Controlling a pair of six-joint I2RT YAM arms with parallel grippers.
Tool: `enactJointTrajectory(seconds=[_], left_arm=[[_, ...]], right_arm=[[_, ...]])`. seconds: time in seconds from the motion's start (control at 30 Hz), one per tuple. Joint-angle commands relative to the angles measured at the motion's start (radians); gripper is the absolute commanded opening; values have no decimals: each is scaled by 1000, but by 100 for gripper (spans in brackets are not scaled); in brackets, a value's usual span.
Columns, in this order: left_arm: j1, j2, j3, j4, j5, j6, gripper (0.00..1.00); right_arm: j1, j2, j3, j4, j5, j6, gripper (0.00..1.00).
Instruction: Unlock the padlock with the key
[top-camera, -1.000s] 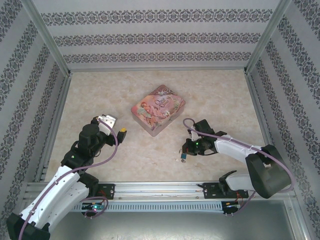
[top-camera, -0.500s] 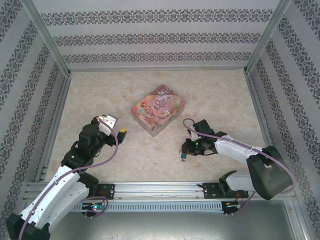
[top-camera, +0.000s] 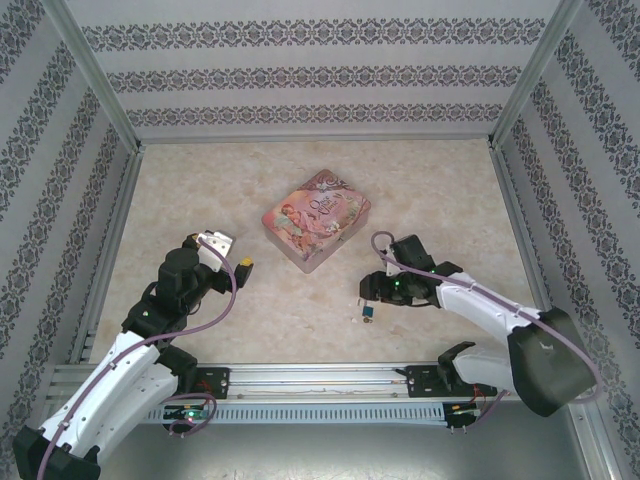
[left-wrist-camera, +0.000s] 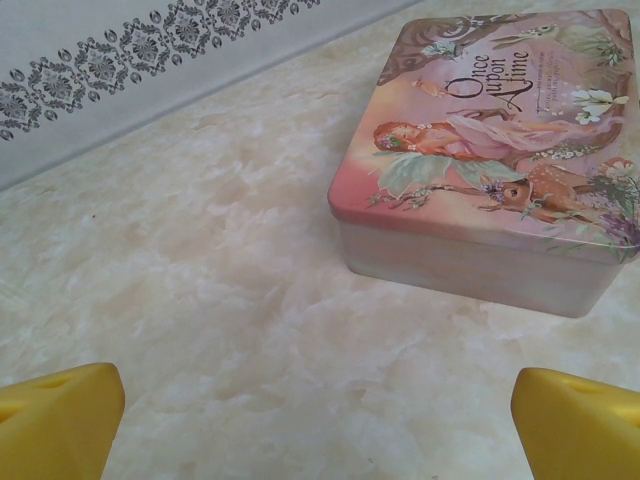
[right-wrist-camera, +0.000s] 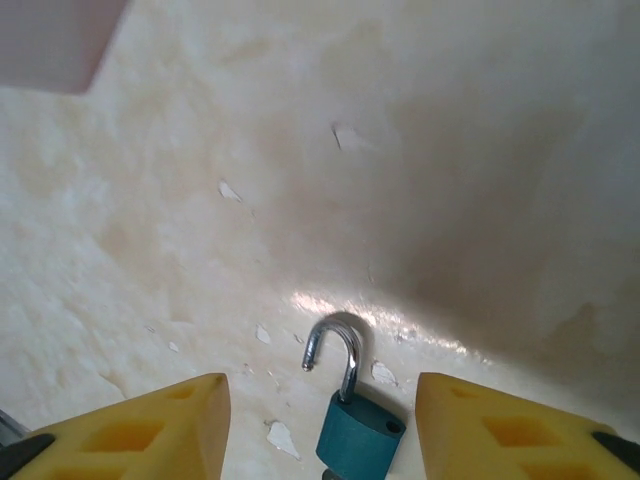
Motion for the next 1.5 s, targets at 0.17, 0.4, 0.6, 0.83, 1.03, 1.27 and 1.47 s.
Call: enactJointTrajectory(seconds=[0.17,0.4,0.6,0.83,1.03,1.27,1.47], left_arm=[[7,-13,-10,-19,4,29,99],[8,-13,-9,-27,0,29,99],[8,-13,-9,-27,-1,30,99],[8,-10,-11,-24,-3,31,99],[8,-7,-14,-21,-13,30,99],[8,15,-17,-6,-64,17,99],[8,30,-21,-2,-61,13,99]], right_arm=[[-98,-132,93,-55,175,-97,68],[-222,-156,179,-48,241,-204,79],[-308,-171,181,44,321,-289,98],[-363,-122,81,324,379,-412,98],[-369,-16,11,553,404,-446,98],[-373,121,-44,806,390,-496,98],[-375,215,-30,853,362,-537,98]])
